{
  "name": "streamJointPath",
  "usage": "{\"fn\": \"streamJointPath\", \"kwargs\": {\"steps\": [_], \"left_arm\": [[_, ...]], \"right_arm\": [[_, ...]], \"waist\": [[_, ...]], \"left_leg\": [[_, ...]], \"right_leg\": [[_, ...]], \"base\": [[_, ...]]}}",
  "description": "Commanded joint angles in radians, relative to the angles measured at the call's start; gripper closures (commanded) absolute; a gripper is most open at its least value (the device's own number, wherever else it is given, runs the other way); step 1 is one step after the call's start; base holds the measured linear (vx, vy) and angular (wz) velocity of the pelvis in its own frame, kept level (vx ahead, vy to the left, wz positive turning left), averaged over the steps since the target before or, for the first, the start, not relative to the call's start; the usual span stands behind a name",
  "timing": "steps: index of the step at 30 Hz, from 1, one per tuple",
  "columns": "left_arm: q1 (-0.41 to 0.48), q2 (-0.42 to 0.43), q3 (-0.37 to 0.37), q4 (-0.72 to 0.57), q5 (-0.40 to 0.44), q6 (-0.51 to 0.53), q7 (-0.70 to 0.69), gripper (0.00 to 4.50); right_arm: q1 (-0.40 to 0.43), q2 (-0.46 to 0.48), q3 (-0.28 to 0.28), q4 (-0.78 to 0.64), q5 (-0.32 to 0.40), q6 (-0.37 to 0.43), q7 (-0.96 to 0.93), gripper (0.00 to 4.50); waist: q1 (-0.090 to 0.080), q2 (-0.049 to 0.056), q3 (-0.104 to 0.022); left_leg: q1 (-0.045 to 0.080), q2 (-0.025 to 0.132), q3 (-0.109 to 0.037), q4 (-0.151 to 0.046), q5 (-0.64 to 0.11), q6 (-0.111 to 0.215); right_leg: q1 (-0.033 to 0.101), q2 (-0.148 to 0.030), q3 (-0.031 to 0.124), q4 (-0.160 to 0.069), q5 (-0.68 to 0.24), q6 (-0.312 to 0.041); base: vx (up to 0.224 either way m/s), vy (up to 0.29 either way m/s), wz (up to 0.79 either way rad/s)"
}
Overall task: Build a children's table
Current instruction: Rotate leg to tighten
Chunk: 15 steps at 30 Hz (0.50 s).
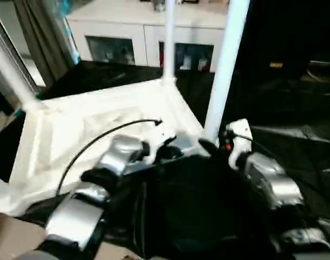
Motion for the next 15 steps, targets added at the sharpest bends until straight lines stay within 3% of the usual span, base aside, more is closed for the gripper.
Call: {"fn": "streamJointPath", "kwargs": {"steps": [1, 2, 3, 6, 8, 13, 15], "left_arm": [[-0.039, -0.067, 0.030, -0.006, -0.034, -0.020, 0.067, 4.50], [-0.043, -0.077, 0.029, 0.003, -0.029, -0.021, 0.085, 4.50], [-0.043, -0.087, 0.017, 0.007, -0.018, -0.029, 0.084, 4.50], [-0.035, -0.092, 0.010, 0.001, -0.022, -0.041, 0.048, 4.50], [-0.033, -0.091, 0.009, 0.001, -0.023, -0.046, 0.039, 4.50], [-0.020, -0.071, -0.003, -0.006, -0.025, -0.071, -0.031, 4.50], [0.000, -0.038, -0.019, -0.025, -0.035, -0.089, -0.128, 4.50]], "right_arm": [[0.018, 0.045, 0.029, 0.091, -0.054, 0.045, -0.079, 1.84], [0.011, 0.065, 0.029, 0.098, -0.054, 0.039, -0.089, 1.84], [0.007, 0.093, 0.041, 0.088, -0.051, 0.026, -0.077, 1.49], [0.012, 0.110, 0.064, 0.065, -0.028, 0.022, -0.003, 1.12], [0.013, 0.110, 0.064, 0.059, -0.018, 0.023, 0.009, 1.09], [0.024, 0.069, 0.099, 0.020, -0.022, -0.006, 0.096, 0.60], [0.040, 0.002, 0.113, -0.024, -0.022, -0.012, 0.200, 0.60]], "waist": [[-0.001, -0.015, -0.049], [-0.001, -0.016, -0.049], [-0.001, -0.015, -0.048], [0.001, -0.014, -0.050], [0.001, -0.013, -0.049], [0.002, -0.012, -0.051], [0.005, -0.014, -0.052]], "left_leg": [[0.021, 0.027, -0.019, -0.072, -0.300, 0.006], [0.021, 0.027, -0.019, -0.071, -0.298, 0.008], [0.020, 0.026, -0.019, -0.071, -0.295, 0.013], [0.018, 0.025, -0.018, -0.069, -0.287, 0.032], [0.017, 0.027, -0.018, -0.070, -0.292, 0.034], [0.015, 0.028, -0.018, -0.070, -0.279, 0.041], [0.015, 0.028, -0.018, -0.068, -0.270, 0.049]], "right_leg": [[0.033, -0.044, 0.021, -0.088, -0.303, -0.189], [0.033, -0.043, 0.022, -0.088, -0.292, -0.188], [0.033, -0.043, 0.022, -0.088, -0.279, -0.190], [0.037, -0.045, 0.022, -0.088, -0.269, -0.186], [0.036, -0.044, 0.021, -0.088, -0.271, -0.187], [0.039, -0.045, 0.021, -0.083, -0.227, -0.197], [0.042, -0.044, 0.020, -0.082, -0.208, -0.202]], "base": [[0.000, 0.000, 0.00], [0.000, 0.000, 0.00], [0.000, 0.000, 0.00], [0.000, 0.000, 0.00], [0.000, 0.000, 0.00], [0.000, 0.000, 0.00], [0.000, 0.000, 0.00]]}}
